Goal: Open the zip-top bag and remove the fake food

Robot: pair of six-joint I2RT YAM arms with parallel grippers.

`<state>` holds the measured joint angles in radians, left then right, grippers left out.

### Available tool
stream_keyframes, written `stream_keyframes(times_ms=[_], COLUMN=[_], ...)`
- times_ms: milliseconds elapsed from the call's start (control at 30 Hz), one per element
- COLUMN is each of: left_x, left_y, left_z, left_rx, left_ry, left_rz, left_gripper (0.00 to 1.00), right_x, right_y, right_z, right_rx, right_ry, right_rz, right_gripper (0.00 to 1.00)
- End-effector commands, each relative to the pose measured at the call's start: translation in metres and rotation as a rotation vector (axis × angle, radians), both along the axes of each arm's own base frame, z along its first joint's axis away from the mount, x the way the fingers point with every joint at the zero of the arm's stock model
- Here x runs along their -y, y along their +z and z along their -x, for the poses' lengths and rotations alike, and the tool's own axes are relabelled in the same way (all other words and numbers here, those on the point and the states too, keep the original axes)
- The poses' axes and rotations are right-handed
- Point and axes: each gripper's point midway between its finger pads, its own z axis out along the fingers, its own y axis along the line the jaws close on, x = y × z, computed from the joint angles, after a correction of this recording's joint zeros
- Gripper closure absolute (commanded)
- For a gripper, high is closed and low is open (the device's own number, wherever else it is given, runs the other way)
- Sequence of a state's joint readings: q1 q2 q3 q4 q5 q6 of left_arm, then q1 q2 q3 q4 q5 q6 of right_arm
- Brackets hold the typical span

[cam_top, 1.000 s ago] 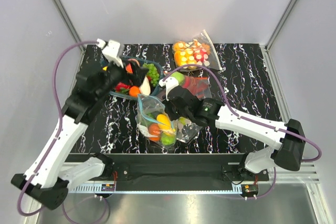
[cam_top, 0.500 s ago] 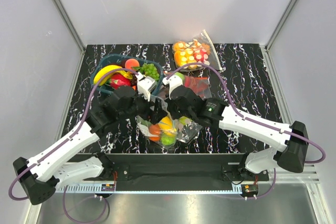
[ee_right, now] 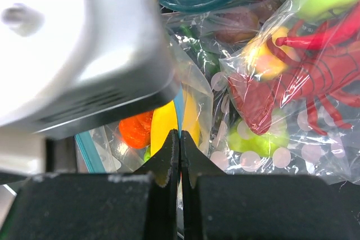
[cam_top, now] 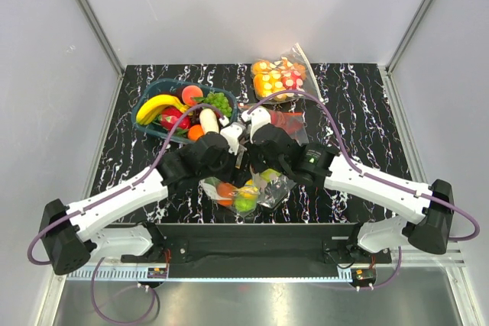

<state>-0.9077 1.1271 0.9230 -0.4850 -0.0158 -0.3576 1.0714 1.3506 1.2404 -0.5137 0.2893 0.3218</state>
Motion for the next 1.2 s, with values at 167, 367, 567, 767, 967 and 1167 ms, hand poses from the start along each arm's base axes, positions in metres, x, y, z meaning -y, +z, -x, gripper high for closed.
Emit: stream_keyframes(times_ms=[167, 367, 567, 767, 967, 1167], left_x=[-0.006, -0.009, 0.004, 0.008, 0.01, 0.013], left_y=[-0.027, -0.046, -0.051, -0.055, -0.056, -0.061], left_z=[-0.004, 0.001, 0.003, -0.006, -0.016, -0.026], left_rx=[-0.054, -0.105, -0.116, -0.096, -0.074, -0.068], left_ry=[0.152, 0.212, 0.215, 0.252, 0.319, 0.371], left_rz=[-0.029, 0.006, 0.108, 0.144, 0.219, 0.244], left_gripper=[0.19, 0.16, 0.11, 0.07, 0.06, 0.05], right_x=[0.003, 0.005, 0.004, 0.004, 0.004, 0.0], right_y=[0.011, 0.007, 0.005, 0.004, 0.003, 0.0], right_z=[0.001, 0.003, 0.002, 0.003, 0.005, 0.007], right_rx=[0.022, 0.017, 0.014, 0.012, 0.011, 0.005], right_ry=[-0.017, -0.022, -0.019, -0.015, 0.0, 0.024], right_rz=[-0.053, -0.05, -0.049, -0.048, -0.042, -0.043], right_gripper=[0.99, 0.99, 0.99, 0.99, 0.98, 0.97])
